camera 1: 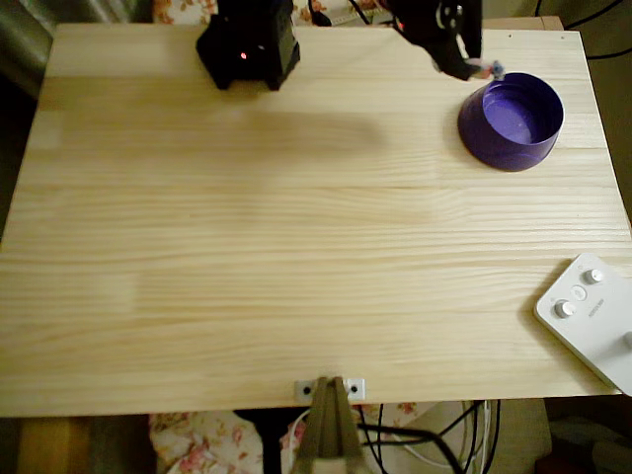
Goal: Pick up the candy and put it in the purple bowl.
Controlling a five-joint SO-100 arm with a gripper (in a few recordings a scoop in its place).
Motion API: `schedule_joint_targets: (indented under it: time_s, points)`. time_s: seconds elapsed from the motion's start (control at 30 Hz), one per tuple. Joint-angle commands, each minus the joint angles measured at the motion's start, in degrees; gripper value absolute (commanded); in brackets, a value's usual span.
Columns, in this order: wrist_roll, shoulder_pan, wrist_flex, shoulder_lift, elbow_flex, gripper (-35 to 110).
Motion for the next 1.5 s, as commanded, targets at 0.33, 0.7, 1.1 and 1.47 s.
schedule_joint_targets:
  time_s: [0.33, 0.7, 1.1, 1.47]
  points:
    - [-0.6, -0.4, -20.1, -12.0, -11.2, 0]
    - [2.5, -3.3, -21.3, -18.2, -13.1, 2]
    - [3.2, -3.6, -21.6, -22.8, -15.1, 11]
    - [3.3, -4.1, -18.5, -19.9, -14.2, 19]
